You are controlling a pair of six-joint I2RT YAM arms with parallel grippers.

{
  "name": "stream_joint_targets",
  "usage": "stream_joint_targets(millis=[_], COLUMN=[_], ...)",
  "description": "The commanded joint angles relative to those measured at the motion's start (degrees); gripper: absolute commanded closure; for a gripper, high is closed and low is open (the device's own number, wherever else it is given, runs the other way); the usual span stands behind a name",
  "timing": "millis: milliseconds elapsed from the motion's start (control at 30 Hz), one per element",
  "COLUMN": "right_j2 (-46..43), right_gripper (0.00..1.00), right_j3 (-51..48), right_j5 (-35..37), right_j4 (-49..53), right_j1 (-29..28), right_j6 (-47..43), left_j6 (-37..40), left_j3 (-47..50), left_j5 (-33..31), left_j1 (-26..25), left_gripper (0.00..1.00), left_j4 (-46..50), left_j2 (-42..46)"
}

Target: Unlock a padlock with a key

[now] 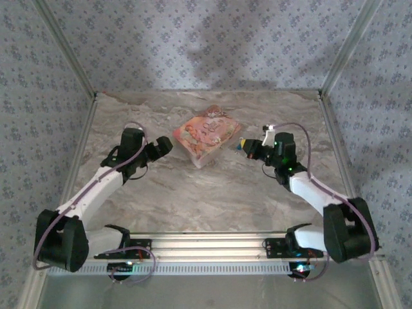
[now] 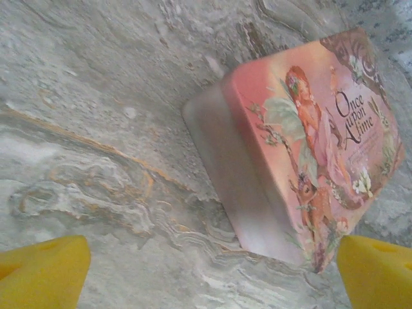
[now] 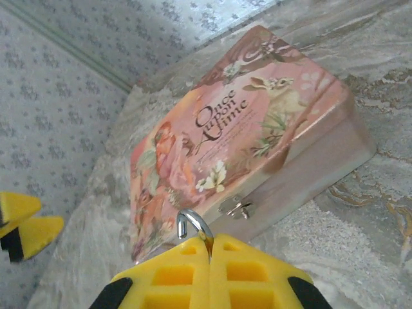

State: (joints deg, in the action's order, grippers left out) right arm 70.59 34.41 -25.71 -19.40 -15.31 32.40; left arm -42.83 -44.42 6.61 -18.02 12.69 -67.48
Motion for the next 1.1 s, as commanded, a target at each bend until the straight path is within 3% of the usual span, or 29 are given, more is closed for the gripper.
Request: stream_joint_targets(millis=[0,233,433,1067], right_j2=[-4.1,-7.7,-4.6,12.5], right_gripper=[1.00,1.00,1.00,1.00], right_j3=[5.5,12.6,14.4,7.4], right_j5=[-2.9,-1.3,0.7,-3.9], right_j4=[22.0,43.9,55.1,45.0], right_j1=[-0.9,-5.9,-9.9,-11.2], right_j6=[-8.5,-13.1,-13.2,-11.6], left_j6=[3.6,5.7,5.3,5.1], left_j3=[0.6,0.1,1.6,3.6], left_j5=[-3.9,-6.0,-6.6,-6.2], left_j1=[0.8,3.1,3.6,3.8], left_gripper=[0.02,0.02,0.02,0.02], left_j4=[1.3,3.2,3.1,3.2], left_j2=[2.3,3.7,6.0,8.6])
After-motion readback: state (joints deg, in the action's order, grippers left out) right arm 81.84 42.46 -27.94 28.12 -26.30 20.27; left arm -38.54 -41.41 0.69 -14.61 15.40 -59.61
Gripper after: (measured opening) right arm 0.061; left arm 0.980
